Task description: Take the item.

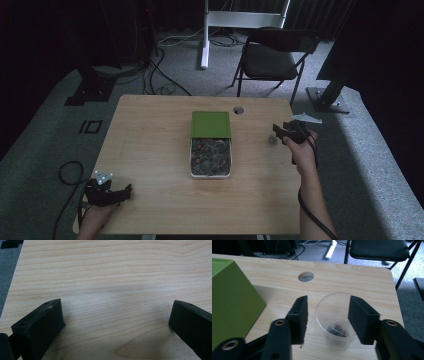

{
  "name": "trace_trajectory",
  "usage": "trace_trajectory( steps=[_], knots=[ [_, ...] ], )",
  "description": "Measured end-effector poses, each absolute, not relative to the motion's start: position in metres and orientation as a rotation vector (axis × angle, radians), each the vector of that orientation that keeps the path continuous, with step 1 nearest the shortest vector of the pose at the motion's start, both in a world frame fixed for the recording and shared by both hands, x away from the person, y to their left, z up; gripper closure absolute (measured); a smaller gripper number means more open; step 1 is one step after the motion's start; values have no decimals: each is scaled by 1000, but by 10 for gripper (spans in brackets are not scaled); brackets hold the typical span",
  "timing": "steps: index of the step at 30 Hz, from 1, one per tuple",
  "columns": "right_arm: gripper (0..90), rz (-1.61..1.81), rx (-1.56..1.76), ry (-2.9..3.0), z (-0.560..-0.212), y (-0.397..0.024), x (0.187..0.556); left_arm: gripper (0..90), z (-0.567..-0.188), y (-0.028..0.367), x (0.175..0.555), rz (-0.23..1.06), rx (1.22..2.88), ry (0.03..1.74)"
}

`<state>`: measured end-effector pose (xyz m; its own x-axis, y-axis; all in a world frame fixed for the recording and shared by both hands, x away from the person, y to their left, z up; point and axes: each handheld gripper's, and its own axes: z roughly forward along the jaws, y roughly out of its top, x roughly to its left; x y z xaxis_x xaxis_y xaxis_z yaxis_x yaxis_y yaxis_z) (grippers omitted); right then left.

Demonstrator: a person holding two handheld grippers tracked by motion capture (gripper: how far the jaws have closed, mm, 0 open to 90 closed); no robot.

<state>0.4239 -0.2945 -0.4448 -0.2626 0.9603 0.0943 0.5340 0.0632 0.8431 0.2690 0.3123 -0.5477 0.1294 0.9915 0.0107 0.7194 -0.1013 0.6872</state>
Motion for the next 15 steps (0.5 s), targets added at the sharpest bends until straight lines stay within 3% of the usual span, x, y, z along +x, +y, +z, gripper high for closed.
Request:
trace_trajectory(
  steps=[9, 15],
  knots=[
    [424, 1119, 1445, 1864, -444, -291, 411, 2, -548, 312, 269, 666, 1881, 1644],
    [334, 1138, 1426, 1863, -441, -288, 402, 2, -548, 312, 269, 666, 1880, 1645]
  ],
)
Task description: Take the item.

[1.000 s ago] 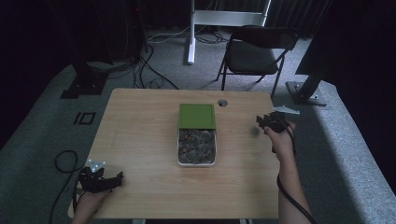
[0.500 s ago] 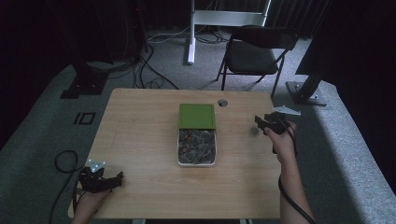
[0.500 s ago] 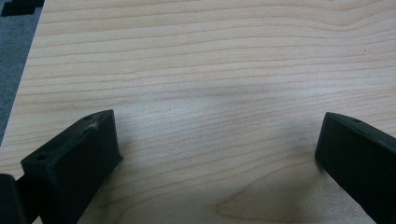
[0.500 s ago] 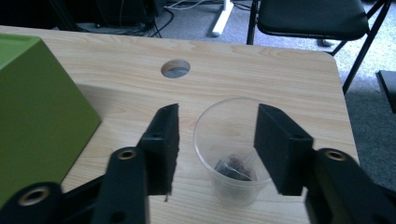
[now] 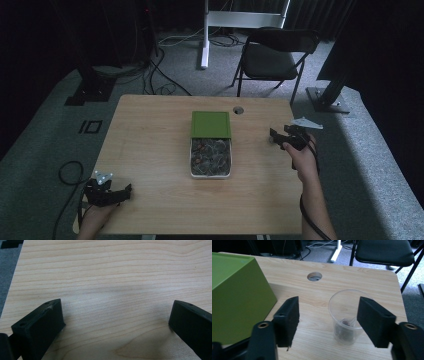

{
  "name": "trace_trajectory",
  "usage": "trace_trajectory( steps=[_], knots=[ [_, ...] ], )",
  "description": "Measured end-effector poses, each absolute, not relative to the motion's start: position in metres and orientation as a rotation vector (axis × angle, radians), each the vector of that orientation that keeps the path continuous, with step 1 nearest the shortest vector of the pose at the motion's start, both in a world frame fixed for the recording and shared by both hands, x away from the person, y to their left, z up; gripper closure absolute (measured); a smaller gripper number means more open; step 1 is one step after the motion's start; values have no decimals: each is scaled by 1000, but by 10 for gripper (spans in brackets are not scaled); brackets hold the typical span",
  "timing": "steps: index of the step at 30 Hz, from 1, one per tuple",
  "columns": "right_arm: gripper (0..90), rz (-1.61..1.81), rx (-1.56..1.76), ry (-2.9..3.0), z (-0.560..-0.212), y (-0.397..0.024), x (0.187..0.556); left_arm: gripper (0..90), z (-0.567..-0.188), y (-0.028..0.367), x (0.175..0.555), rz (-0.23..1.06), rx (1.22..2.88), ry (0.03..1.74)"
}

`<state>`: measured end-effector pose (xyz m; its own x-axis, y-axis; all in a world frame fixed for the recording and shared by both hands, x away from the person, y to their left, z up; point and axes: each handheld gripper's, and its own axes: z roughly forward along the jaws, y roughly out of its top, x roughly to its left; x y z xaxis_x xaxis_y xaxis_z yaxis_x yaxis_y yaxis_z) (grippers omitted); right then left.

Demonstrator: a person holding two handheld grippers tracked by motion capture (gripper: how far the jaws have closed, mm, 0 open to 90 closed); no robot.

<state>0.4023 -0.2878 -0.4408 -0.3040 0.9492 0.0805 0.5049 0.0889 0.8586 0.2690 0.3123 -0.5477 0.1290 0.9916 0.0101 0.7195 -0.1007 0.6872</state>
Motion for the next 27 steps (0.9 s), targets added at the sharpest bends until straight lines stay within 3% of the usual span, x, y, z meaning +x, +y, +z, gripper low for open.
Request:
trace_trajectory(
  steps=[11, 27],
  knots=[
    [213, 1150, 1400, 1860, -438, -288, 384, 2, -548, 312, 269, 666, 1881, 1644],
    [144, 1163, 1391, 1864, -449, -291, 359, 2, -548, 312, 269, 666, 1880, 1644]
  ],
)
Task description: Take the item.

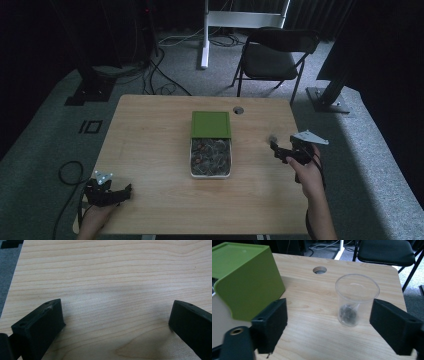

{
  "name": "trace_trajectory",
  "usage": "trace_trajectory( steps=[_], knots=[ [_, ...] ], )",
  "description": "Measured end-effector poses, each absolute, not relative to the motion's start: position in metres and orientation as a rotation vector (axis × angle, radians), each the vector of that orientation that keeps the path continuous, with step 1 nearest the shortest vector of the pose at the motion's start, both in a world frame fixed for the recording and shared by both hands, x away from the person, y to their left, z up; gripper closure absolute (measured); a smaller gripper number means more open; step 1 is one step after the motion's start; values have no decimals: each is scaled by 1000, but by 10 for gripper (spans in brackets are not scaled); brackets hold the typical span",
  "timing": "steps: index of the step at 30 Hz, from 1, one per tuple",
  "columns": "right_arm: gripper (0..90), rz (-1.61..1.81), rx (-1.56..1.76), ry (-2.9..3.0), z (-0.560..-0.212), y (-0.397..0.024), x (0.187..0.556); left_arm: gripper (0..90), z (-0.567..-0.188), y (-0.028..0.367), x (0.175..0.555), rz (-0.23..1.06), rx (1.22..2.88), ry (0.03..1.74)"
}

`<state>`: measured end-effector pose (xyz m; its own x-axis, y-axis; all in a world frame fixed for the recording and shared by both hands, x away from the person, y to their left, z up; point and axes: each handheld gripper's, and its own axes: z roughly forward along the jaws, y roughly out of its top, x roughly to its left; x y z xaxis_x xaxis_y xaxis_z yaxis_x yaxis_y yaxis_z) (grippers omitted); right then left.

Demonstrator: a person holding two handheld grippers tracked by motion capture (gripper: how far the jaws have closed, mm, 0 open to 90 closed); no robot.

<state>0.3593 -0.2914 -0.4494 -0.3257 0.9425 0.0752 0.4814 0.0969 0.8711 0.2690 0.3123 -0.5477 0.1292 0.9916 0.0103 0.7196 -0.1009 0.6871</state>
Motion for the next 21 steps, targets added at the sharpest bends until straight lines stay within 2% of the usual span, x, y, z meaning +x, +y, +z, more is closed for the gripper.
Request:
trace_trajectory(
  steps=[21],
  knots=[
    [141, 1147, 1408, 1904, -478, -296, 333, 2, -548, 312, 269, 666, 1881, 1644]
  ],
)
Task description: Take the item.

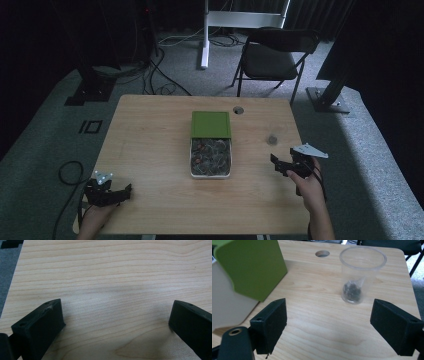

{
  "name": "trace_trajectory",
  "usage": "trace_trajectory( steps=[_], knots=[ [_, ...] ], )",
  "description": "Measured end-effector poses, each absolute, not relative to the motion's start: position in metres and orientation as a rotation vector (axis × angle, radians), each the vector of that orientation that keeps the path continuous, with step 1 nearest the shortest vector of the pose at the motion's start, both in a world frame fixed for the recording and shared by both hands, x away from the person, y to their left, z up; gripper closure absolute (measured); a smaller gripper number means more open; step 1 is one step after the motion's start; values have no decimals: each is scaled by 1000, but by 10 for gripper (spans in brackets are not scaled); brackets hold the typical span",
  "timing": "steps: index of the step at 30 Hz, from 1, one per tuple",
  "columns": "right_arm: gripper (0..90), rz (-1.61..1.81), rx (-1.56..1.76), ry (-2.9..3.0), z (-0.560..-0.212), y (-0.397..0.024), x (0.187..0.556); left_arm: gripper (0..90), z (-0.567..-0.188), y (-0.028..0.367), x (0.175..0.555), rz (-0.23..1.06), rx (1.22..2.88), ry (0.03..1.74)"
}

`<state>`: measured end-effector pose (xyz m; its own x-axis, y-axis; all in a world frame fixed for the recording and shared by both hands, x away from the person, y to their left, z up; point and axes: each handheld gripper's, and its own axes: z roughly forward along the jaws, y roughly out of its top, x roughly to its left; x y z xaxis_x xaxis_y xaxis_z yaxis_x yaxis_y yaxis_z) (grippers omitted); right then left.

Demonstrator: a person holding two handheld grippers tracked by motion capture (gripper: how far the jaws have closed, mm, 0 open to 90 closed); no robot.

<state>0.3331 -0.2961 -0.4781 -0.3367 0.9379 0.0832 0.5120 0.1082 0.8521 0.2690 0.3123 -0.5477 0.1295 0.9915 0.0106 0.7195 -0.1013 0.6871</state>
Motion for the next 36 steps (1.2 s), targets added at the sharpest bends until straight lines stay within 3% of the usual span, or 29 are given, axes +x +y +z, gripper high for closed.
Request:
trace_trajectory(
  steps=[36],
  knots=[
    [141, 1005, 1356, 2117, -541, -306, 287, 2, -548, 312, 269, 667, 1882, 1644]
  ],
)
